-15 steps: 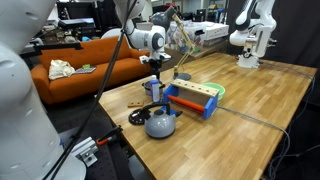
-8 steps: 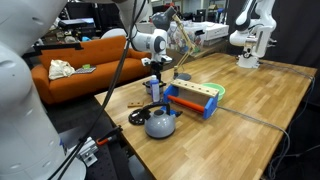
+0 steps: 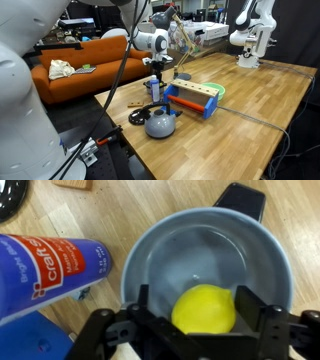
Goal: Take the toy lemon and place it on table
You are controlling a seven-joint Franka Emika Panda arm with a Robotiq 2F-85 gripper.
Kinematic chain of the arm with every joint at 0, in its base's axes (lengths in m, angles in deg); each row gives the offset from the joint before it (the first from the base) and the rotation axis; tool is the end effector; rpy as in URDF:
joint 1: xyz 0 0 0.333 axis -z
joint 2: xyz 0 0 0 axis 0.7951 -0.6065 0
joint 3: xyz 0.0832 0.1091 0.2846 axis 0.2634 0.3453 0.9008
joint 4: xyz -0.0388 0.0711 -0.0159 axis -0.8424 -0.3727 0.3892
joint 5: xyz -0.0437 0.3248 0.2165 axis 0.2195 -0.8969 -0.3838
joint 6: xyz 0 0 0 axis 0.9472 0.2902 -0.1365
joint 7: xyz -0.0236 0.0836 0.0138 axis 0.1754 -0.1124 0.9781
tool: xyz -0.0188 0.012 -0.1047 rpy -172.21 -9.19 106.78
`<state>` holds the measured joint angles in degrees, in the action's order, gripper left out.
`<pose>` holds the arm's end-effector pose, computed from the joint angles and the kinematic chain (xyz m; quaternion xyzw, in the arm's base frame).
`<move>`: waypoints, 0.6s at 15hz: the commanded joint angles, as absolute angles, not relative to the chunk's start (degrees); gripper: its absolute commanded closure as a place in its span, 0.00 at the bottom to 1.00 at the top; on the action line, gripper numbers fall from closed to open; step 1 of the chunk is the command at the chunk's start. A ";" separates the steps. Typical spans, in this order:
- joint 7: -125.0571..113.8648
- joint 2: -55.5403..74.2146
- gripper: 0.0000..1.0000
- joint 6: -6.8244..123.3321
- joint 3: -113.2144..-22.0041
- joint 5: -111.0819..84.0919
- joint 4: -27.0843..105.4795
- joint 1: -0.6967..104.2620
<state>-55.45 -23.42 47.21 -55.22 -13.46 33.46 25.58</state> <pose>0.5652 0.3849 0.1400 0.9800 -0.1662 -0.0997 0.0459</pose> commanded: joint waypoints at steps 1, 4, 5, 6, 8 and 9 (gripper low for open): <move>-54.39 -25.04 0.43 46.01 -55.92 -14.97 31.92 25.44; -54.32 -25.09 0.64 46.41 -55.79 -15.85 31.75 25.62; -54.29 -25.06 0.66 46.54 -55.78 -16.13 31.91 25.69; -54.17 -24.95 0.66 46.57 -55.76 -16.29 32.07 25.75; -54.09 -24.56 0.66 46.85 -55.77 -16.31 32.48 25.68; -54.08 -24.23 0.66 47.08 -55.76 -16.24 32.85 25.61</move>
